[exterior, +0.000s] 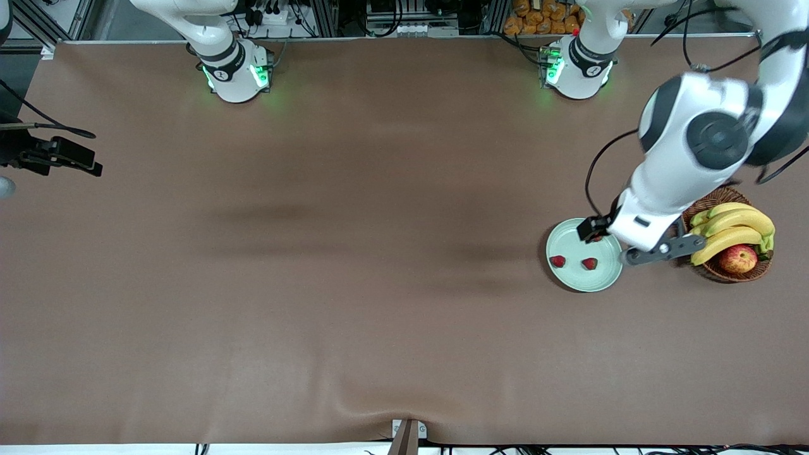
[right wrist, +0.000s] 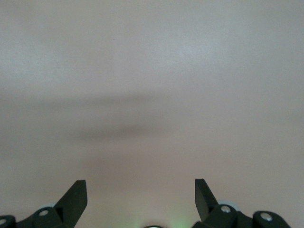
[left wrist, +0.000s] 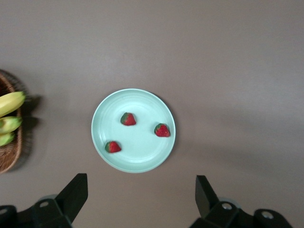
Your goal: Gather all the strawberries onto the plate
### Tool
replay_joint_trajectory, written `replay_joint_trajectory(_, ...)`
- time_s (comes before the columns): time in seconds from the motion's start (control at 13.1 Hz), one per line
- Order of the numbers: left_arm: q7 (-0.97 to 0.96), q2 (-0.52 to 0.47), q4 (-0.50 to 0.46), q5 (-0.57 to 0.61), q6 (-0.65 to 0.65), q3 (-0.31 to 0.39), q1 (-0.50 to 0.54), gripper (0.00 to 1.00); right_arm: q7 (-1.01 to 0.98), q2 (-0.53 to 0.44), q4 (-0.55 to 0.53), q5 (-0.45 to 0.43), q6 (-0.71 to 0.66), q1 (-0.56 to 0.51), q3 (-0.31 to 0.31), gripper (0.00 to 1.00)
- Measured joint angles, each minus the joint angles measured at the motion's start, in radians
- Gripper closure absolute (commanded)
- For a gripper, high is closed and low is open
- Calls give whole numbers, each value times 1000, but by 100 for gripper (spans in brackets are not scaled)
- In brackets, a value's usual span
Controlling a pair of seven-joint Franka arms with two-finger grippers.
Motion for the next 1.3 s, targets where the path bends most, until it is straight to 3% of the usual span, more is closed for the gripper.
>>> replay_joint_trajectory(0.23, 5, -17, 142, -8, -175, 1, 1, 0, 0, -1, 0, -2, 0, 1, -1, 0)
replay_joint_trajectory(0.46, 85, -66, 194, -23, -266, 4, 27, 0, 0, -1, 0, -2, -1, 1, -1, 0)
replay_joint_trajectory(0.92, 299, -176, 155, -95, -327, 73, 63, 0, 0, 4, -3, -2, -2, 3, 0, 0)
replay_joint_trajectory(1.14, 303, -233, 88, -101, -327, 111, 33, 0, 0, 27, -6, -7, 3, 3, -6, 0)
replay_joint_trajectory(1.3, 303, -265, 61, -121, -327, 180, -21, 0, 0, 28, -3, -7, 2, 2, -9, 0)
